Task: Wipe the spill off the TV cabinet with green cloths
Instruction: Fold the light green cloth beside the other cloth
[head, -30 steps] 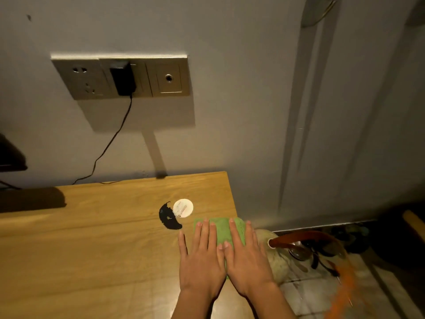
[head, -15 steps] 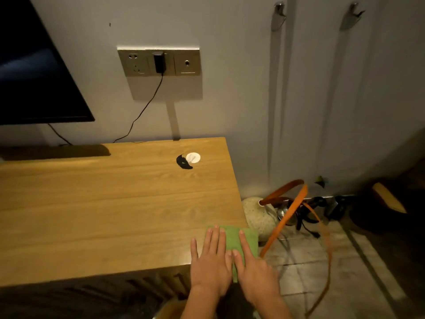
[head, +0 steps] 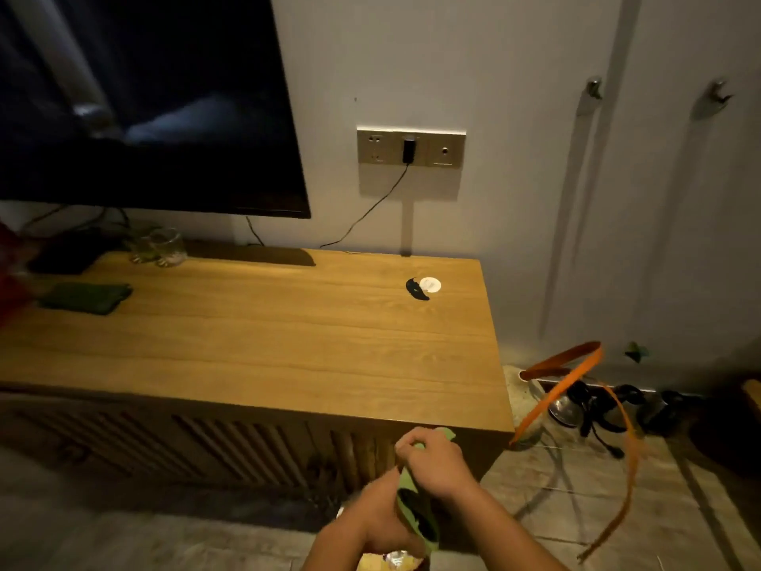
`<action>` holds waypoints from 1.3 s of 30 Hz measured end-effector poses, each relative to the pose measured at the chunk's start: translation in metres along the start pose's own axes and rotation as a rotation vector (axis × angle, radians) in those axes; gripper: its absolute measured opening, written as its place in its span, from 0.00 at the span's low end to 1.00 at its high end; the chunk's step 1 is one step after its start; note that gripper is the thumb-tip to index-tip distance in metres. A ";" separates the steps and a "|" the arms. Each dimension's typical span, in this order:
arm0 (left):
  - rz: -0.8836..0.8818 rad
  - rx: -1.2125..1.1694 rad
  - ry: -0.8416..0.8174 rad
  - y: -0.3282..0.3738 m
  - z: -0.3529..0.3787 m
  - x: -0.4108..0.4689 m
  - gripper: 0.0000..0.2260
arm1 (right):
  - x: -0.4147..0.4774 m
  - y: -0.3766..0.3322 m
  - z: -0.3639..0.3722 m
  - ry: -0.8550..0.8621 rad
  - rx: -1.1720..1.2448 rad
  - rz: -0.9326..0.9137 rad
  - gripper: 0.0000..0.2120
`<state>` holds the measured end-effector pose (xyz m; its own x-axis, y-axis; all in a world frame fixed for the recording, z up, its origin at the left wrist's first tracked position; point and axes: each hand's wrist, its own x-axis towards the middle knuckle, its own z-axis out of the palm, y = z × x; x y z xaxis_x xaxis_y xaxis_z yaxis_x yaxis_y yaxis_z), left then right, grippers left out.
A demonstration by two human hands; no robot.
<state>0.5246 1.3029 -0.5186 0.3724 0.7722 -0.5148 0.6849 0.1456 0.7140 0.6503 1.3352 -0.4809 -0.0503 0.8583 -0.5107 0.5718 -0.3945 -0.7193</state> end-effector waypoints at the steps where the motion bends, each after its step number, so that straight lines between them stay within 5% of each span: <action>1: 0.001 -0.071 0.028 -0.004 -0.008 -0.015 0.34 | -0.003 -0.016 0.008 -0.031 0.013 0.006 0.06; 5: -0.036 -0.305 0.152 -0.026 -0.051 -0.070 0.31 | -0.021 -0.082 0.039 -0.109 0.076 -0.005 0.09; 8: -0.069 -0.224 0.376 -0.043 -0.097 -0.112 0.17 | -0.032 -0.132 0.065 -0.191 0.136 -0.019 0.10; 16: -0.136 0.004 0.548 -0.114 -0.235 -0.212 0.15 | -0.053 -0.250 0.143 -0.340 0.296 0.004 0.03; 20: -0.175 0.040 0.575 -0.151 -0.298 -0.254 0.20 | -0.053 -0.293 0.176 -0.589 0.304 -0.048 0.19; 22: -0.183 0.038 0.585 -0.167 -0.324 -0.274 0.20 | -0.050 -0.309 0.192 -0.631 0.204 -0.122 0.21; 27: -0.174 0.053 0.530 -0.203 -0.367 -0.309 0.19 | -0.042 -0.348 0.250 -0.333 -0.439 -0.450 0.05; 33: -0.214 0.009 0.536 -0.245 -0.400 -0.325 0.21 | -0.021 -0.388 0.295 -0.298 -0.638 -0.488 0.16; 39: -0.248 -0.022 0.558 -0.288 -0.450 -0.318 0.09 | 0.025 -0.425 0.328 -0.400 -0.682 -0.630 0.09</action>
<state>-0.0724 1.2935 -0.3469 -0.1849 0.9205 -0.3441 0.6940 0.3702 0.6175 0.1372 1.4165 -0.3429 -0.7037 0.6233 -0.3410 0.6862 0.4717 -0.5538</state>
